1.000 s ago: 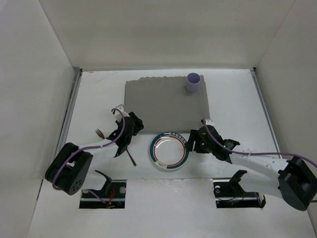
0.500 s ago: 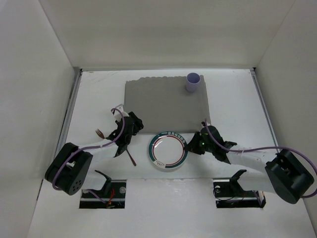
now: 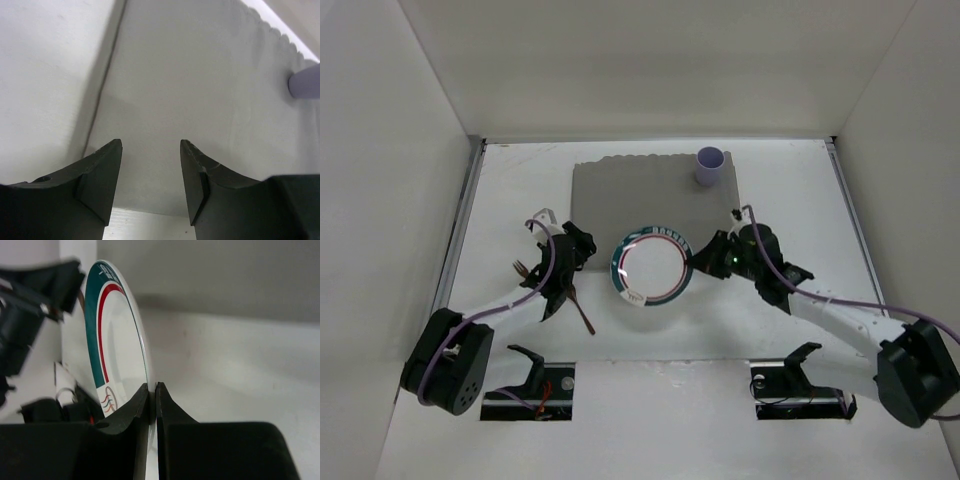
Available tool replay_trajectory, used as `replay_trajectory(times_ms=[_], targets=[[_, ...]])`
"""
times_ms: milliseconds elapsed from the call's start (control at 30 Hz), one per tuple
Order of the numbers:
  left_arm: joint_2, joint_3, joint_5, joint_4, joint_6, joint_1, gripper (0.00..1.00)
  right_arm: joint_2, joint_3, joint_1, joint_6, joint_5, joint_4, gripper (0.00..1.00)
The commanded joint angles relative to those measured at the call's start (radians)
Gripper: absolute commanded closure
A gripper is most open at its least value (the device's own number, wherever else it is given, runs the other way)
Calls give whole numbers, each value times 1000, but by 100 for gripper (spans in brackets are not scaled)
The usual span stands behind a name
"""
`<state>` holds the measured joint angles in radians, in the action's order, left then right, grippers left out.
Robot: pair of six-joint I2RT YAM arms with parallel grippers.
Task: Set the dinner table for one person
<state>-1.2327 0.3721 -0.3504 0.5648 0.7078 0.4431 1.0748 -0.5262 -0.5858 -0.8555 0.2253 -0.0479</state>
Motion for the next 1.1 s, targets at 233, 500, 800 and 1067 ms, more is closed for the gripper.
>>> replay_trajectory(times_ms=[233,500,800,1067], targets=[[65,-41,-29,44,12,-24,53,545,-423,165,-123,-17,-362,89],[23,-27,-45,29,82,18,53,760,-557,189,-183,-159,-320,87],[42,47,-151,-219,310,130,54,778,-513,188,-140,-167,-251,53],[118,36,-231,-399,423,180,52,489,-267,189,-24,-225,-257,33]])
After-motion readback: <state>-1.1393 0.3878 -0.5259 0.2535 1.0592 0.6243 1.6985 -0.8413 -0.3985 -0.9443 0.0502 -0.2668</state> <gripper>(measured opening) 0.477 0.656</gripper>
